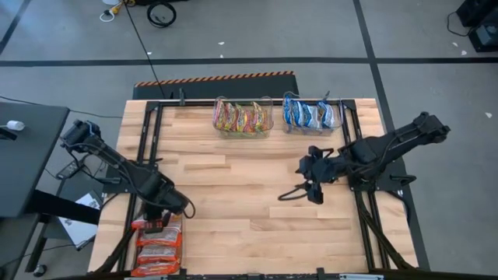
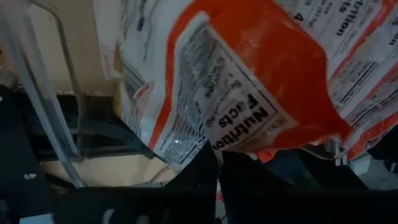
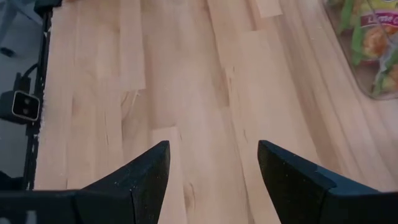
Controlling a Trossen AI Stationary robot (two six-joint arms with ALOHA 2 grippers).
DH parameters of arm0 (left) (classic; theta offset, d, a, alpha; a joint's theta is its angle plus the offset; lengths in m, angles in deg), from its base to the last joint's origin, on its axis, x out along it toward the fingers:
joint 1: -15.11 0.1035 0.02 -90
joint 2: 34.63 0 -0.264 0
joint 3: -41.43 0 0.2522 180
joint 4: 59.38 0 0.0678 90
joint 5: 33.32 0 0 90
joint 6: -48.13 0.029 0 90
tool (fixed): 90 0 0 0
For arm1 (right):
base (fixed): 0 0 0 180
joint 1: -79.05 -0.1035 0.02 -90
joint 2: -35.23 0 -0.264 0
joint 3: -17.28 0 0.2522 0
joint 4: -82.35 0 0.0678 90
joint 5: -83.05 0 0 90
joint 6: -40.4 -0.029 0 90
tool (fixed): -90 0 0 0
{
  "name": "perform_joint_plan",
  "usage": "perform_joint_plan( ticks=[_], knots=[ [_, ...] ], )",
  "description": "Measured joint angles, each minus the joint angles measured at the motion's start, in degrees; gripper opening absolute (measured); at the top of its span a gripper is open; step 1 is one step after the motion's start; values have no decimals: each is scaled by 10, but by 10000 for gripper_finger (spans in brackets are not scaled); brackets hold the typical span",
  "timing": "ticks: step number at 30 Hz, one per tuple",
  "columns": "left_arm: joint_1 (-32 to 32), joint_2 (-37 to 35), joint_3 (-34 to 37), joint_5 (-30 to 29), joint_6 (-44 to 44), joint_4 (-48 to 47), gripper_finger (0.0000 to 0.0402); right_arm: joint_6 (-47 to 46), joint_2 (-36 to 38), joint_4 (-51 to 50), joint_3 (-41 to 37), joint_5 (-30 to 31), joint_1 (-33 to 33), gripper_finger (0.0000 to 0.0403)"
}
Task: Sort Maruchan noodles
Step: Put the orange noodle pack into the bottom transparent bin, then return to Home Position
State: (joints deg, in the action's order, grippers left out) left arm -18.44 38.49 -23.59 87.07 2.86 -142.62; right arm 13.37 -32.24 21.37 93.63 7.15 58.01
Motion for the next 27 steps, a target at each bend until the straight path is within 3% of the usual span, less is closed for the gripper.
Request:
perform_joint_plan(
  ticks=[6,10,14,16,19,23,27],
  knots=[
    [-1,0,1,-1,9,3,55,35,-18,17,0,1,-7,249],
    [0,0,-1,2,-2,-6,83,104,-27,39,0,-1,4,249],
    [-4,-9,-52,8,-31,-50,98,197,-27,78,0,0,20,249],
    [-11,-25,-90,-41,-50,-50,97,252,-27,103,0,9,28,247],
    [-20,-56,-134,-174,-71,-13,90,295,-27,152,0,23,38,238],
    [-3,-105,-134,-339,-58,103,71,300,-27,206,0,17,60,217],
    [64,-136,-92,-407,45,233,38,335,-27,297,-31,-19,94,180]
  ],
)
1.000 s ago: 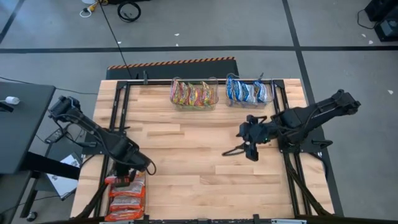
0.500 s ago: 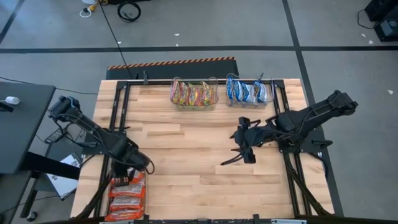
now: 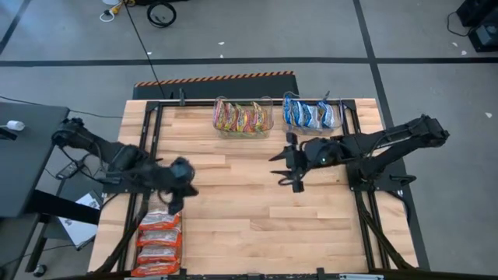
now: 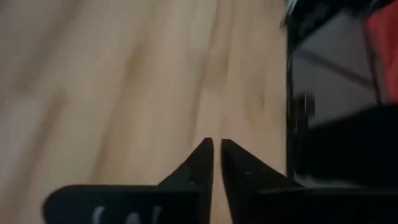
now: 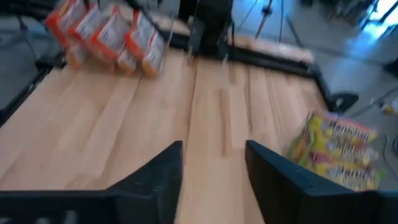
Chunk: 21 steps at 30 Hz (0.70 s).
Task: Sort Maruchan noodles
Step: Return to Home Position
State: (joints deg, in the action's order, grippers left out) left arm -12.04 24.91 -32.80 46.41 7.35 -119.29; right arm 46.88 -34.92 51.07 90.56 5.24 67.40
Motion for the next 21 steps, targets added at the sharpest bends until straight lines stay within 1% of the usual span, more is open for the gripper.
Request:
perform_joint_plan(
  ticks=[2,4,7,8,9,11,13,15,17,19,21],
  knots=[
    [44,-11,31,0,73,83,16,23,0,58,-21,-16,18,148],
    [92,-22,69,17,133,161,7,37,1,106,-39,-27,36,106],
    [154,-51,118,62,176,244,7,38,24,106,-50,-42,63,29],
    [167,-69,133,70,177,256,7,38,37,109,-53,-52,71,15],
    [177,-89,148,75,177,263,6,38,53,113,-58,-64,80,11],
    [191,-133,174,77,176,273,4,36,80,125,-68,-103,100,17],
    [198,-184,201,70,175,268,4,26,101,120,-81,-121,116,19],
    [199,-232,221,60,171,262,5,12,116,93,-88,-113,127,18],
    [199,-269,229,48,169,241,11,12,128,68,-90,-85,135,16],
    [199,-295,229,42,178,215,18,12,131,62,-92,-60,140,16],
    [199,-312,230,41,174,203,24,0,131,66,-92,-49,143,17]
  ],
)
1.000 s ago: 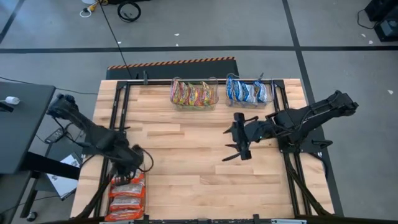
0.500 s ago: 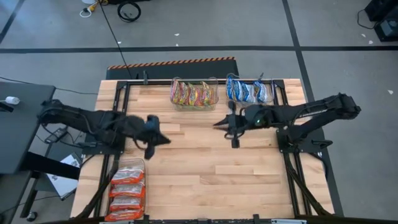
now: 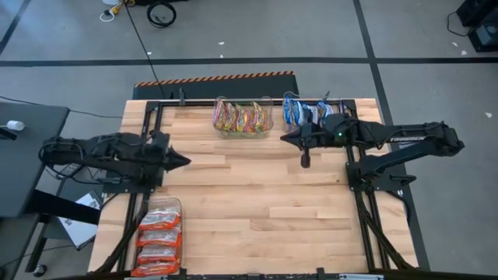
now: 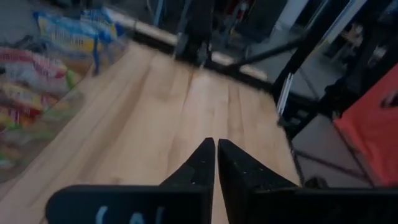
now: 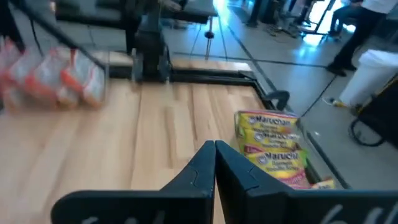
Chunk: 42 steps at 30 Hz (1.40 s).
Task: Sort Maruchan noodles
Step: Return to Home Position
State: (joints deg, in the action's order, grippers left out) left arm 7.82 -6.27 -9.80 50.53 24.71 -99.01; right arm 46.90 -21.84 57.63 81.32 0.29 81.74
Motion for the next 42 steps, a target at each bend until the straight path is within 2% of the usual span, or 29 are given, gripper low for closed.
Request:
perform_joint_plan(
  ticks=[2,5,8,11,13,15,17,21,25,27,30,34,40,42],
  knots=[
    [0,-7,0,-5,16,26,28,-14,-11,49,0,0,1,18],
    [0,-12,21,-16,146,88,36,17,-31,144,-23,-10,6,18],
    [0,-30,66,77,230,165,43,40,-43,251,-78,-74,12,18],
    [0,-65,118,137,226,202,45,23,-47,337,-140,-105,11,18],
    [1,-92,154,154,228,225,45,-13,-47,347,-170,-62,11,18],
    [0,-122,183,179,250,230,45,-93,-47,351,-192,-20,9,18],
    [0,-154,204,189,274,231,45,-114,-47,378,-209,-16,9,19],
    [0,-217,221,193,284,232,45,-85,-44,430,-223,-57,9,20],
    [0,-282,232,190,287,203,46,-94,-39,454,-227,-93,26,20],
    [0,-282,247,187,273,195,46,-95,-37,438,-230,-131,44,20],
    [1,-279,265,199,268,215,46,-112,-36,467,-254,-184,73,20],
    [1,-281,296,212,270,265,46,-148,-35,587,-321,-206,89,20],
    [1,-282,368,197,266,402,46,-177,-32,812,-449,-140,87,20],
    [1,-281,370,195,257,408,46,-180,-29,867,-485,-122,81,20]
  ],
)
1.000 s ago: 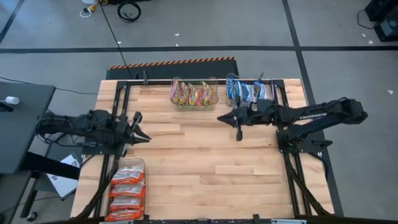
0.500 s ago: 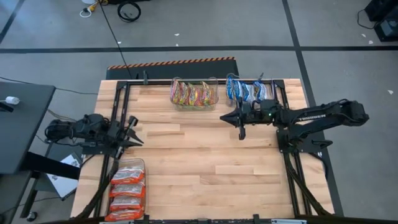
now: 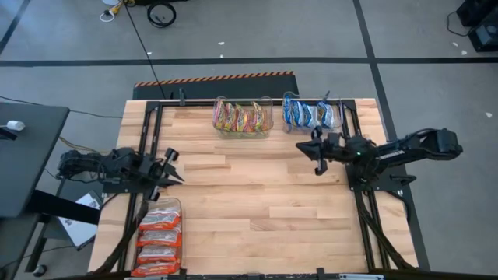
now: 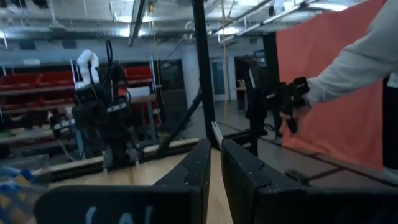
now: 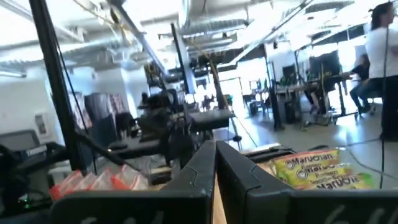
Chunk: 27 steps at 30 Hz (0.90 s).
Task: Sort Maruchan noodles
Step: Return to Home Position
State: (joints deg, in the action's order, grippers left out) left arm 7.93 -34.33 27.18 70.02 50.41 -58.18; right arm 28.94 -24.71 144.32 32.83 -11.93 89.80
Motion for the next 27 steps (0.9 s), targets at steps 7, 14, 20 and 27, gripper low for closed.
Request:
perform_joint_plan(
  ticks=[7,14,20,27],
  knots=[
    [0,1,0,-1,-18,-34,46,-30,25,-100,-15,-48,15,20],
    [0,1,0,-3,-17,-57,46,-17,137,-203,-15,-101,79,15],
    [0,1,0,-4,-17,-57,46,-23,297,-423,-15,-92,51,6],
    [0,1,0,-4,-17,-57,46,11,427,-623,17,32,-86,5]
  ],
)
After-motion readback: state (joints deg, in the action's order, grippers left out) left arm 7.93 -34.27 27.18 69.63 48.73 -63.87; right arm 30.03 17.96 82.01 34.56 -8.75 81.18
